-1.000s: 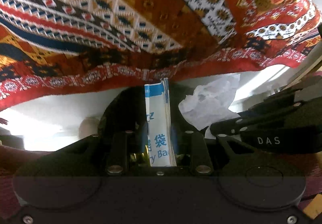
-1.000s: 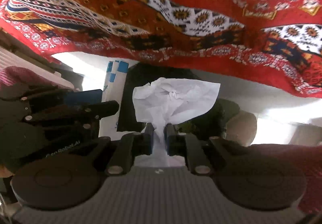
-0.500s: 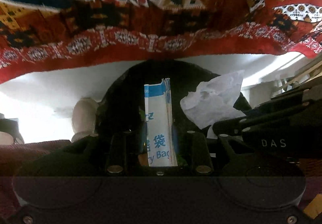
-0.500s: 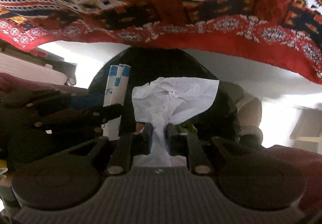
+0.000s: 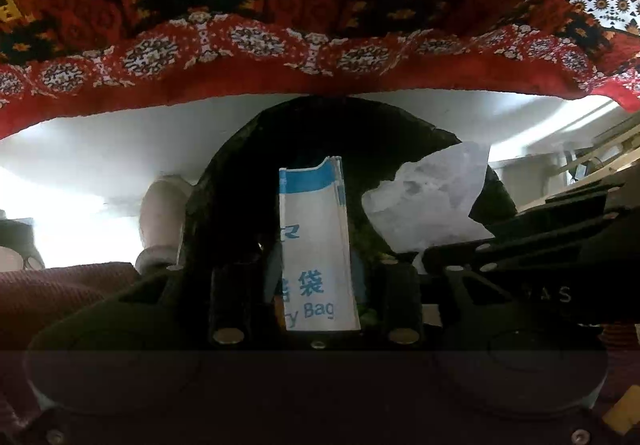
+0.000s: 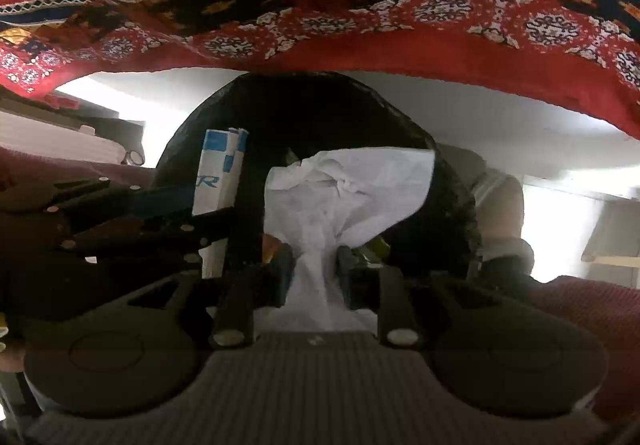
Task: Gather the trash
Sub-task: 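Lower both held items into the black bag and open both grippers, then move both tools back over the table toward the remaining wrappers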
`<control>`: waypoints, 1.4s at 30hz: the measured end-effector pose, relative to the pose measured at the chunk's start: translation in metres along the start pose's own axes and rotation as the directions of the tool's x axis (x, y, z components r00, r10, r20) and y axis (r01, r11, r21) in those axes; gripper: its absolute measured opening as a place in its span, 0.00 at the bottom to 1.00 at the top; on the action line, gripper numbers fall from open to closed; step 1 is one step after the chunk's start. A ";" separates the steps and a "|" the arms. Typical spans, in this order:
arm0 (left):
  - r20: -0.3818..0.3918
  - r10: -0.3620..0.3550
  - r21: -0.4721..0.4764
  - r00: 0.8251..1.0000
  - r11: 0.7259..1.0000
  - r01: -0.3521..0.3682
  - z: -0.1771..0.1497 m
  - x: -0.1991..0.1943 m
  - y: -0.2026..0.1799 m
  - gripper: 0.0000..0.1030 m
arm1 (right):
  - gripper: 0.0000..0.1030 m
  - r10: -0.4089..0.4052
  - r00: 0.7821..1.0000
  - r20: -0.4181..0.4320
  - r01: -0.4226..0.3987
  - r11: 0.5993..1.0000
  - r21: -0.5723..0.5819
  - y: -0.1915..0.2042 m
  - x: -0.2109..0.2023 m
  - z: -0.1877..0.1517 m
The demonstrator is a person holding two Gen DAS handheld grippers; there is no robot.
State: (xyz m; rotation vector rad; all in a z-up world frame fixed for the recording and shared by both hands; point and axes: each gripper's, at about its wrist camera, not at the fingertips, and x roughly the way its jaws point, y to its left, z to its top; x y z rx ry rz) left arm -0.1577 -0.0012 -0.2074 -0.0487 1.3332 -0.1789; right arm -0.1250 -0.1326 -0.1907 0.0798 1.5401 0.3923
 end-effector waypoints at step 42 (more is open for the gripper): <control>0.061 0.013 -0.009 0.998 1.000 -0.013 0.006 -0.042 0.006 0.79 | 0.67 0.016 0.992 0.124 -0.021 0.999 0.036 -0.017 -0.054 -0.013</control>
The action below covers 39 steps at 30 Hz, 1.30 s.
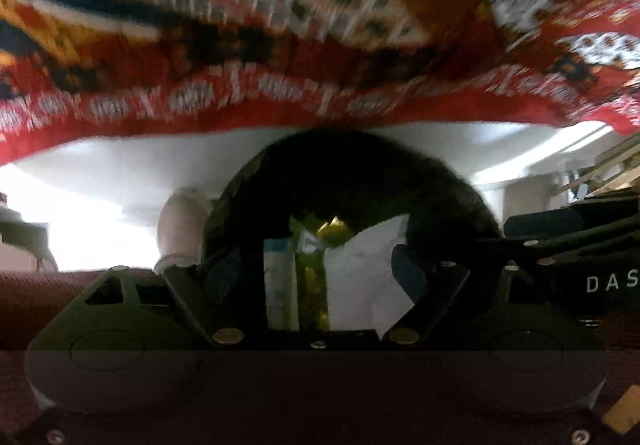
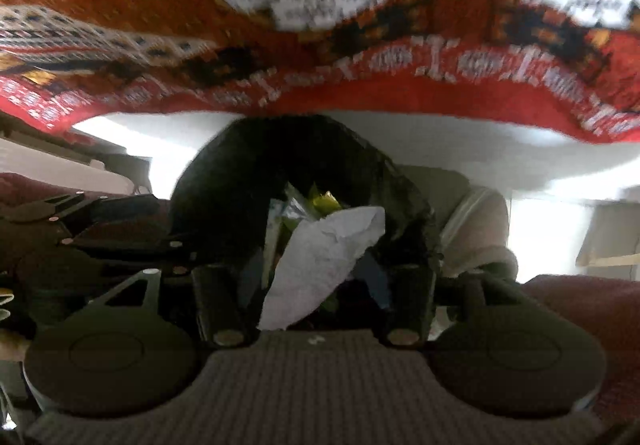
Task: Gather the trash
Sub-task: 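Move both tools back over the table toward the remaining wrappers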
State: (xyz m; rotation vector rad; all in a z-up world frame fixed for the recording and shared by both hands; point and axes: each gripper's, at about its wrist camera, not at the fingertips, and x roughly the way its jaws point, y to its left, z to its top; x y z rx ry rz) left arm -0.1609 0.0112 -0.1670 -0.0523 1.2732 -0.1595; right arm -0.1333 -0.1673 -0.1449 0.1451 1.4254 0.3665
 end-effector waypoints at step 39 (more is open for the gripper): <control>0.644 -0.066 0.106 0.762 0.994 -0.003 0.228 -0.241 -0.036 0.96 | 0.84 -0.118 0.679 0.725 0.219 0.975 -0.047 -0.026 -0.276 0.129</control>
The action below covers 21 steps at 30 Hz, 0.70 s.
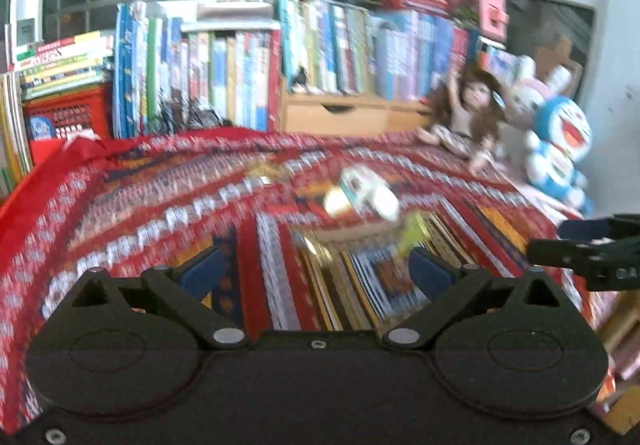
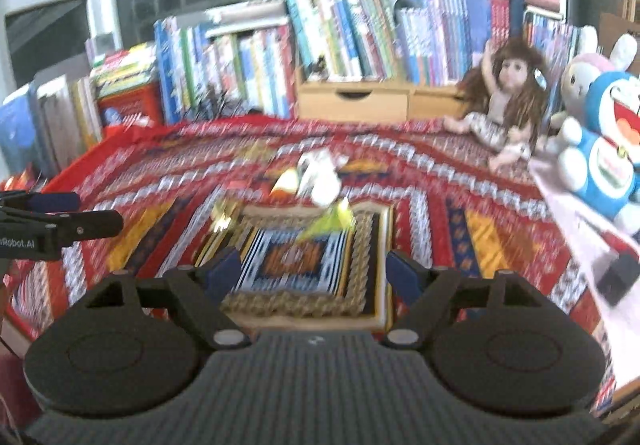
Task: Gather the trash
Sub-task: 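Move both tools back over the table toward the remaining wrappers, then grasp the gold foil wrapper with the left gripper while the right grasps the white RICE packet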
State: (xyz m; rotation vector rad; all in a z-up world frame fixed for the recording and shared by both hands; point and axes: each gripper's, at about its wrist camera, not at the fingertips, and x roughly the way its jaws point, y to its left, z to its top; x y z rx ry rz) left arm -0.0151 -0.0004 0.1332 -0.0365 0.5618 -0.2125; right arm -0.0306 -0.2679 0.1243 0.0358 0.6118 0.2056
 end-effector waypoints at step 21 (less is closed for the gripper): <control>-0.177 0.087 -0.145 0.980 0.983 -0.113 0.114 0.271 0.069 0.99 | 0.86 0.030 0.990 -0.135 -0.048 0.990 -0.129 -0.017 0.184 0.108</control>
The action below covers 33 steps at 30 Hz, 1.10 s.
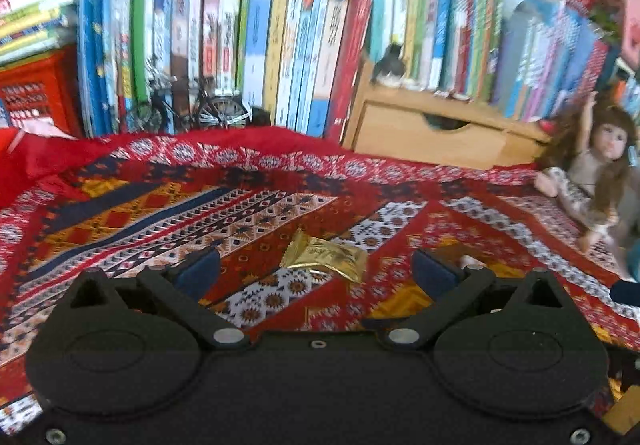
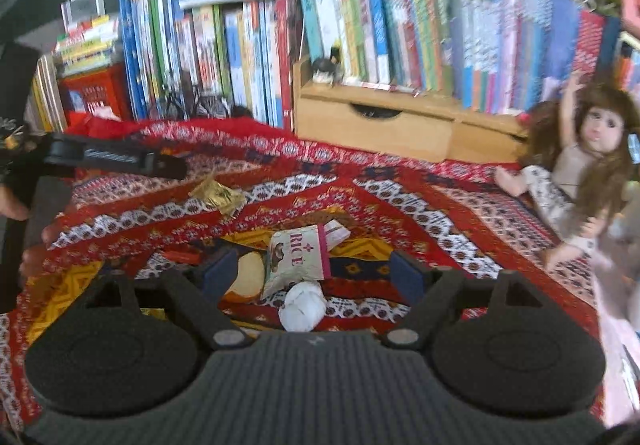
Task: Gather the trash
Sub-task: 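Grasp the gold foil wrapper with the left gripper while the right grasps the white RICE packet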
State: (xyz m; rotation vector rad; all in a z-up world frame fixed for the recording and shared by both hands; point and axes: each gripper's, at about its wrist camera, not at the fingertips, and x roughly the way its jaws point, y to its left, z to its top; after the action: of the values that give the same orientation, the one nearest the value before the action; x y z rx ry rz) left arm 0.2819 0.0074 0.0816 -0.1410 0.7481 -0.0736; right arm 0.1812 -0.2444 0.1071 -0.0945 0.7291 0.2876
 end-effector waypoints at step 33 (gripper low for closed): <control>-0.086 0.001 0.042 0.996 0.999 0.003 -0.009 0.052 -0.020 0.52 | 0.36 0.050 0.998 -0.047 -0.042 0.986 0.161 -0.005 0.062 -0.002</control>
State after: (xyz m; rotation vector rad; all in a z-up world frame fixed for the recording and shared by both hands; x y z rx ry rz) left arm 0.3131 -0.0190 0.0428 -0.0982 0.8318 -0.0970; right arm 0.2252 -0.2355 0.0641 0.0683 0.8027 0.2704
